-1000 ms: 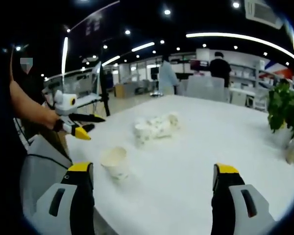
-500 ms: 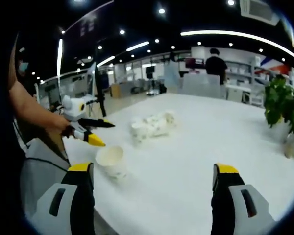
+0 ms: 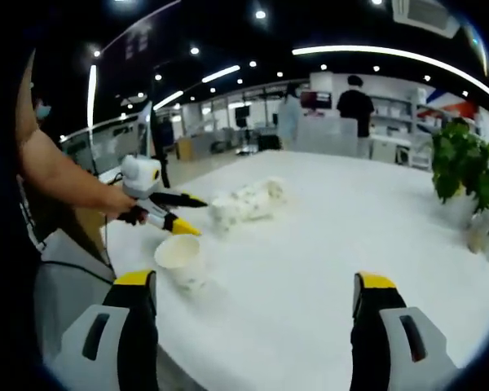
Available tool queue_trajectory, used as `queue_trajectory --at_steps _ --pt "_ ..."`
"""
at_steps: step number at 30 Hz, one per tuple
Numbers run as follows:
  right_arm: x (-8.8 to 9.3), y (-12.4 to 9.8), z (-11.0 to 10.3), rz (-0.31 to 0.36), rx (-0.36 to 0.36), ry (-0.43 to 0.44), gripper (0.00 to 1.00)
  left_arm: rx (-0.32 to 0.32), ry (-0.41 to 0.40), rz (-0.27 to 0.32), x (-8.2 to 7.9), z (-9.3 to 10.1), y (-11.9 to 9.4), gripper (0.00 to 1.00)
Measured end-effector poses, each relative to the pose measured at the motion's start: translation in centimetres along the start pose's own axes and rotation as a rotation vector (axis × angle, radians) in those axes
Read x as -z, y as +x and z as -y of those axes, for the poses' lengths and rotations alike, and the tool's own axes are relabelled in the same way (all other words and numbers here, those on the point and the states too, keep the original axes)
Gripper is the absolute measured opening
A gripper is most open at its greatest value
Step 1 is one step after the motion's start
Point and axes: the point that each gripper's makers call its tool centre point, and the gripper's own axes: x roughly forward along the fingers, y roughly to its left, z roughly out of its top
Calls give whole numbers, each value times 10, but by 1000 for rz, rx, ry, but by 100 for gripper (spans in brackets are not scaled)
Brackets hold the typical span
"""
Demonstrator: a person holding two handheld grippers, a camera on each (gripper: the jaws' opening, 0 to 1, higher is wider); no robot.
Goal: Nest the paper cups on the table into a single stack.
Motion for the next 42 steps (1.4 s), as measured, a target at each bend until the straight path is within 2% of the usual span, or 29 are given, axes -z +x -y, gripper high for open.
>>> queue_trajectory --at_steps 5,8,12,19,23,27,31,32,36,42 --pt "2 0 -1 -9 -1 0 98 -36 25 -7 -7 -10 15 65" --pt "1 0 1 -6 8 8 98 -38 20 11 -17 -12 22 62" --pt "-1 -1 3 -3 15 8 98 -42 43 2 -22 -15 32 53" --pt "0 -3 6 1 24 16 97 -44 49 -18 -21 -14 37 36" --pt "1 -4 7 1 25 20 97 -21 16 4 -23 -6 34 36" --pt "3 -5 7 0 25 23 98 -10 18 -12 -19 -4 37 37" --pt "2 -7 6 1 25 15 98 8 29 -37 -12 -2 44 49" --pt "2 -8 6 -1 26 15 98 16 32 -43 -11 -1 46 49" --pt "2 -14 9 -2 39 17 98 10 52 -80 -3 -3 52 40" --pt "6 -17 13 -5 52 23 98 20 52 -72 -7 -1 53 39"
